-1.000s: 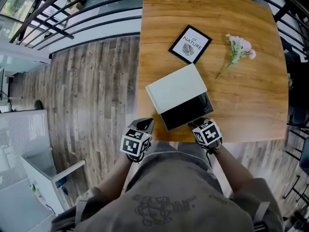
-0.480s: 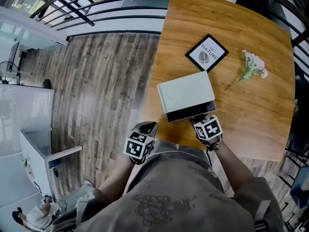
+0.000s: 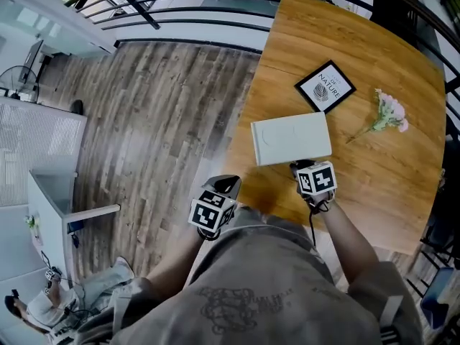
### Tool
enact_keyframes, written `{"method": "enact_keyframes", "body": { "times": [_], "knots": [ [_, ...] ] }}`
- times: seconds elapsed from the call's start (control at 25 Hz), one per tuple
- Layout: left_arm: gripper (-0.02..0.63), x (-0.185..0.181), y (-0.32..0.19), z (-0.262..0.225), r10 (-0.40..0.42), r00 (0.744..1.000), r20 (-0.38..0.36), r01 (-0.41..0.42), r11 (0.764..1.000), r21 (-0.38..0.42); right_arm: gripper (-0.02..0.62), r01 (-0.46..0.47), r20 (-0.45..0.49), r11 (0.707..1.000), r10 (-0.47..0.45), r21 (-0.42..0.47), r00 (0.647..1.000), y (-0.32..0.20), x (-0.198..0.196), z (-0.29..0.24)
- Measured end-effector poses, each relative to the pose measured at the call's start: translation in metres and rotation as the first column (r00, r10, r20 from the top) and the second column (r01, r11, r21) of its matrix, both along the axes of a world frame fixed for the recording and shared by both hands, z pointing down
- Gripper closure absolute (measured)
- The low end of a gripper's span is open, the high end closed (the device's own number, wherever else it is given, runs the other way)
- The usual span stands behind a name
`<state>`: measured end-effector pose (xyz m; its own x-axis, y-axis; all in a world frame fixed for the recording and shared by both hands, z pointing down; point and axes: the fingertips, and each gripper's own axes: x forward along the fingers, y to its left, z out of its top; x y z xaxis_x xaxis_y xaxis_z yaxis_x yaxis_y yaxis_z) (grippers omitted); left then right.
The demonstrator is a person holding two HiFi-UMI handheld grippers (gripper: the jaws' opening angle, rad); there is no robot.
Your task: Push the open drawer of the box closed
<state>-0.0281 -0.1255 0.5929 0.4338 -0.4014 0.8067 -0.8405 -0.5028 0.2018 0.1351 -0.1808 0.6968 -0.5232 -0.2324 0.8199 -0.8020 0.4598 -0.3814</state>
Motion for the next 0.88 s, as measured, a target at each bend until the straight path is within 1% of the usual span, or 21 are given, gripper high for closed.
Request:
{"method": "enact_keyframes", "body": {
  "times": [0.12, 0.2, 0.24, 0.32, 0.44, 0.56, 0.64, 0.72, 0.8, 0.88],
  "knots": [
    [0.591, 0.001, -0.006, -0.006, 0.010, 1.000, -0.004, -0.010, 1.000, 0.016, 0.509, -0.016, -0.021, 1.000, 0.017, 0.027, 1.000, 0.001, 0.003, -0.004],
    [0.591, 0.000, -0.009, -0.010, 0.014, 1.000, -0.010, -0.014, 1.000, 0.024, 0.505, -0.032, -0.031, 0.999, 0.033, 0.025, 0.999, 0.003, 0.005, -0.012],
    [0.591, 0.000, -0.012, -0.012, 0.017, 1.000, -0.014, -0.017, 0.999, 0.030, 0.497, -0.045, -0.018, 0.999, 0.045, 0.018, 0.999, 0.004, 0.005, -0.020],
    [0.591, 0.001, -0.019, -0.019, 0.024, 0.999, -0.024, -0.023, 0.998, 0.052, 0.505, -0.049, 0.033, 0.999, 0.048, 0.025, 0.998, 0.002, -0.001, -0.045],
    [0.591, 0.003, -0.034, -0.035, 0.037, 0.999, -0.039, -0.033, 0.995, 0.097, 0.509, -0.013, 0.092, 0.995, 0.004, 0.101, 0.996, -0.006, -0.013, -0.088],
    [0.591, 0.008, -0.052, -0.056, 0.062, 0.997, -0.054, -0.052, 0.985, 0.165, 0.518, -0.027, 0.143, 0.981, 0.000, 0.191, 0.990, -0.019, -0.018, -0.133],
    [0.591, 0.012, -0.063, -0.074, 0.081, 0.995, -0.058, -0.066, 0.973, 0.220, 0.527, -0.047, 0.177, 0.966, 0.001, 0.253, 0.984, -0.028, -0.019, -0.163],
    [0.591, 0.015, -0.074, -0.096, 0.102, 0.993, -0.059, -0.081, 0.955, 0.287, 0.534, -0.066, 0.211, 0.945, -0.003, 0.319, 0.977, -0.035, -0.020, -0.194],
    [0.591, 0.018, -0.084, -0.122, 0.123, 0.991, -0.051, -0.097, 0.928, 0.359, 0.538, -0.085, 0.236, 0.916, -0.010, 0.391, 0.972, -0.042, -0.019, -0.227],
    [0.591, 0.020, -0.094, -0.150, 0.141, 0.990, -0.021, -0.118, 0.891, 0.438, 0.541, -0.110, 0.257, 0.880, -0.014, 0.462, 0.966, -0.046, -0.017, -0.259]
  ]
}}
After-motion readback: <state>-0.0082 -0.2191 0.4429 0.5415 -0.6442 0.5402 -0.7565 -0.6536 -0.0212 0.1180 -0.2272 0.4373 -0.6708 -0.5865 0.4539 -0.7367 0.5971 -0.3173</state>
